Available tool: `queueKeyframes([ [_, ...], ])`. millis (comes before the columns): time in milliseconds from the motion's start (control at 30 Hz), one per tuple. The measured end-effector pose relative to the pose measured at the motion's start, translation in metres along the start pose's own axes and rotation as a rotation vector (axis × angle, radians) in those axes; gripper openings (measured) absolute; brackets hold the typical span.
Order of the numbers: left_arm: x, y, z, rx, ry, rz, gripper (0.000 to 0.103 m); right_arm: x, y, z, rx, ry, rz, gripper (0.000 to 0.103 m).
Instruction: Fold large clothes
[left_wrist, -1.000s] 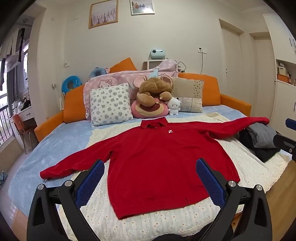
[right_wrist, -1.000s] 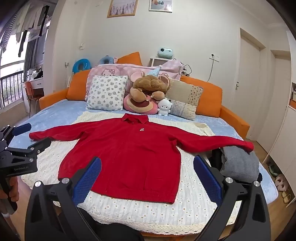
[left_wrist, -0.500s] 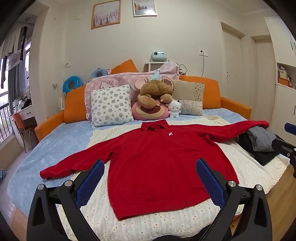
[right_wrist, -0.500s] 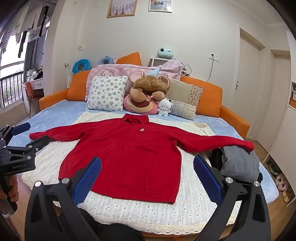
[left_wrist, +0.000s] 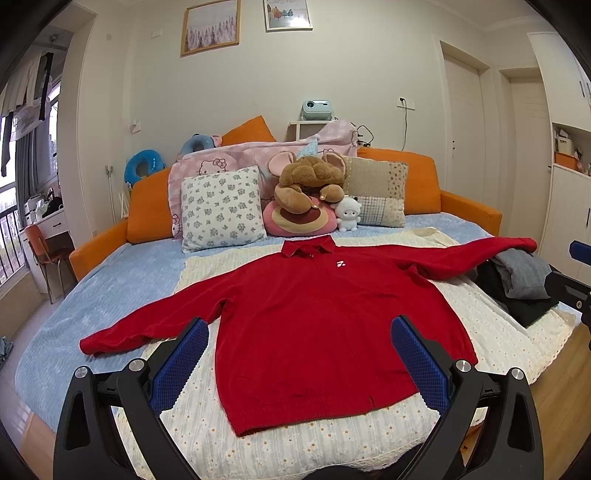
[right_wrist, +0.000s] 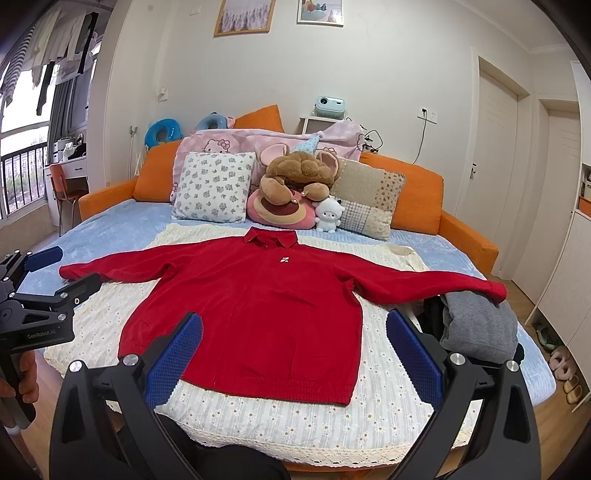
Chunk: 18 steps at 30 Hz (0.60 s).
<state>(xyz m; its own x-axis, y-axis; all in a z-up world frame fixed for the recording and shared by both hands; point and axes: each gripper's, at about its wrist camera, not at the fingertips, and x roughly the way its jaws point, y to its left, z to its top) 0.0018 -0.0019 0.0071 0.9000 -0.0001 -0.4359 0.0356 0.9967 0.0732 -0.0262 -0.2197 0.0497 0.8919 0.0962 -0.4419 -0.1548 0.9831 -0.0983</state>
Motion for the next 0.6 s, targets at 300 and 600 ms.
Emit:
queueKeyframes([
  [300,-0.0085,0.0051,0.0044,-0.005,-0.006,-0.007,0.100,-0.0002,0.0015,-0.0011,-0.003,0.001,0.001,0.099],
  [600,-0.0074,0.0060,0.0006,-0.010,-0.005,-0.001,0.100,0.0002,0.0020,-0.0002,-0.004,0.002,0.002,0.099],
])
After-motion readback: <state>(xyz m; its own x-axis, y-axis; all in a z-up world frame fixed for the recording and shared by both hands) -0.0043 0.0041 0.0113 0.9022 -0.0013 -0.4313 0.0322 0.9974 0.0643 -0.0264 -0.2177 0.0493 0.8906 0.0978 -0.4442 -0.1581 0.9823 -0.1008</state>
